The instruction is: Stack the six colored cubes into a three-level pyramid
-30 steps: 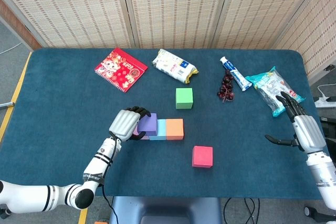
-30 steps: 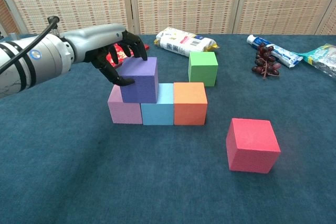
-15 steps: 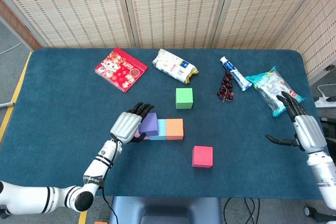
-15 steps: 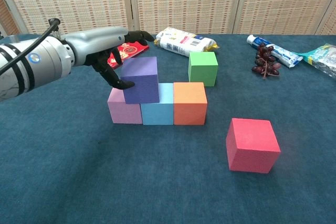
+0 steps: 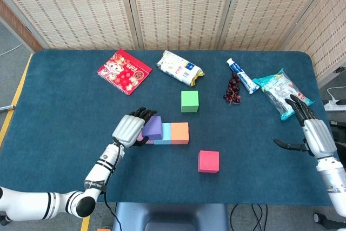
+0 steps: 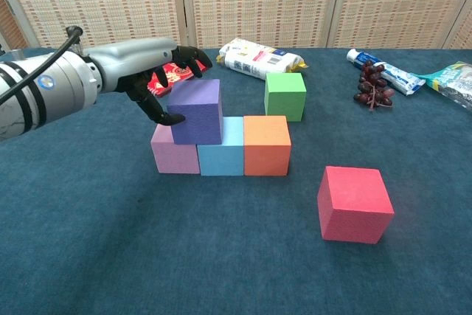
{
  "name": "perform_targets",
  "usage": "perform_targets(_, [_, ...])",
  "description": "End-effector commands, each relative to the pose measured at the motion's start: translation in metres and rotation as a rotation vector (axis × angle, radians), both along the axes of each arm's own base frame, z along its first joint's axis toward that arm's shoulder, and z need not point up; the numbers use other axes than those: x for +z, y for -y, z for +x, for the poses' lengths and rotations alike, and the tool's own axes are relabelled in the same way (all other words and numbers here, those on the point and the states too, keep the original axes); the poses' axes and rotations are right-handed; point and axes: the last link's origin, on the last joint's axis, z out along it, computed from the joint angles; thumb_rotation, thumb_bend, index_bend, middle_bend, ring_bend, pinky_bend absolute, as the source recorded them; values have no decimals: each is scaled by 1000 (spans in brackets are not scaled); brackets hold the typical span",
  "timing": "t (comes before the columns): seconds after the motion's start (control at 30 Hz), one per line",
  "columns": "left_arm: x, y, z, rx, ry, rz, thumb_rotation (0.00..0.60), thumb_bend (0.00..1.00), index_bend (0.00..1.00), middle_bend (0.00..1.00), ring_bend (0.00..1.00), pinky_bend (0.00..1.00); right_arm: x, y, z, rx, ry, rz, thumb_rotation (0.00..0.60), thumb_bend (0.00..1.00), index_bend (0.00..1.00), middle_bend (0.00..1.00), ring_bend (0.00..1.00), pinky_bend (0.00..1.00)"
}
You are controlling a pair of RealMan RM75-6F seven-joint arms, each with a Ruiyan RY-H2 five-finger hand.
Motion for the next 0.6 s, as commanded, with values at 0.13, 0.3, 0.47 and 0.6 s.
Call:
perform_targets(0.13, [-1,0,2,-1,19,0,600,322,247,298,229,286,0,0,-1,-5,0,-1,600,241,0,83,57,222])
perform_targets(0.3, [0,-1,2,-7,24,5,600,320,275,345,261,292,1,-1,-2,-6,1,-4,600,241,0,83,58,222])
perform_targets(0.47, [4,-4,1,-17,32,14,600,319,277,339,261,291,2,-1,-1,-5,1,-6,600,241,0,83,57,222])
perform_targets(0.6, [5,-7,-3,-22,33,11,600,319,276,331,257,288,1,-1,-1,-6,-1,-7,600,241,0,83,57,222])
